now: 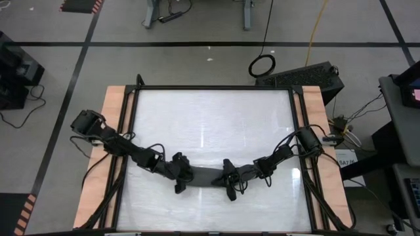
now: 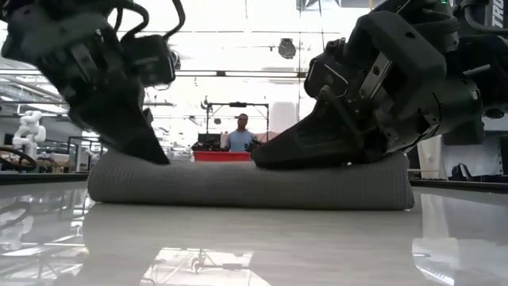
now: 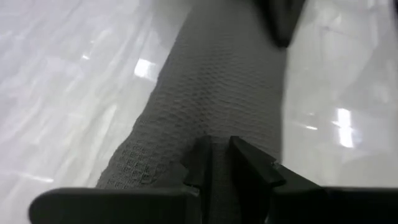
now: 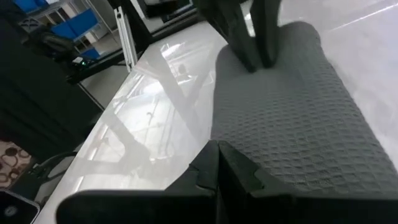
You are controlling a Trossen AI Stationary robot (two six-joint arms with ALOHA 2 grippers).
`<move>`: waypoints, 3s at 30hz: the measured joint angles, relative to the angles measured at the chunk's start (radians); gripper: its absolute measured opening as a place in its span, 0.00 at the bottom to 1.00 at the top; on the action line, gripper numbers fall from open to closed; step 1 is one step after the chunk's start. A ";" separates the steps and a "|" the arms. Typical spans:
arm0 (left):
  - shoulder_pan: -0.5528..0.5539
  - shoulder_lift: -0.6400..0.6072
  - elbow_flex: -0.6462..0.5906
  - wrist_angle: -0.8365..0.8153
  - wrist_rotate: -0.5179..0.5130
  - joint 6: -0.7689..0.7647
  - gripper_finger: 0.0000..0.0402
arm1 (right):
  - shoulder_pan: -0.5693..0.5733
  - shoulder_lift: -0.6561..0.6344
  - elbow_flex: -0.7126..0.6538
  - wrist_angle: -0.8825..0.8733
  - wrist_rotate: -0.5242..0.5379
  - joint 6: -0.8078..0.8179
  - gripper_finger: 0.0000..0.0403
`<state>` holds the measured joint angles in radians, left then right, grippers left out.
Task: Roll towel
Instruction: Roll the gray towel
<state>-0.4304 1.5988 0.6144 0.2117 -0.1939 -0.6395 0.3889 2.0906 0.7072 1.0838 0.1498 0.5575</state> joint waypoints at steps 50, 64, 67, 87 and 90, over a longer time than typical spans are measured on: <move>0.106 0.138 0.004 0.159 -0.051 0.003 0.16 | 0.079 -0.260 -0.165 -0.261 0.160 0.124 0.00; 0.191 0.122 0.002 0.190 0.072 0.204 0.16 | 0.051 -0.337 -0.245 -0.058 0.241 0.076 0.00; 0.209 0.119 0.002 0.190 0.091 0.211 0.16 | 0.028 -0.329 -0.246 -0.164 0.229 0.121 0.00; 0.267 0.020 0.003 0.147 0.193 0.227 0.16 | 0.018 -0.250 -0.247 -0.164 0.178 0.153 0.00; 0.268 -0.050 0.004 0.084 0.192 0.228 0.16 | 0.018 -0.281 -0.247 -0.151 0.151 0.147 0.00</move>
<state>-0.1622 1.5492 0.6182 0.2958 -0.0017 -0.4118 0.4072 1.8092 0.4606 0.9328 0.3010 0.7041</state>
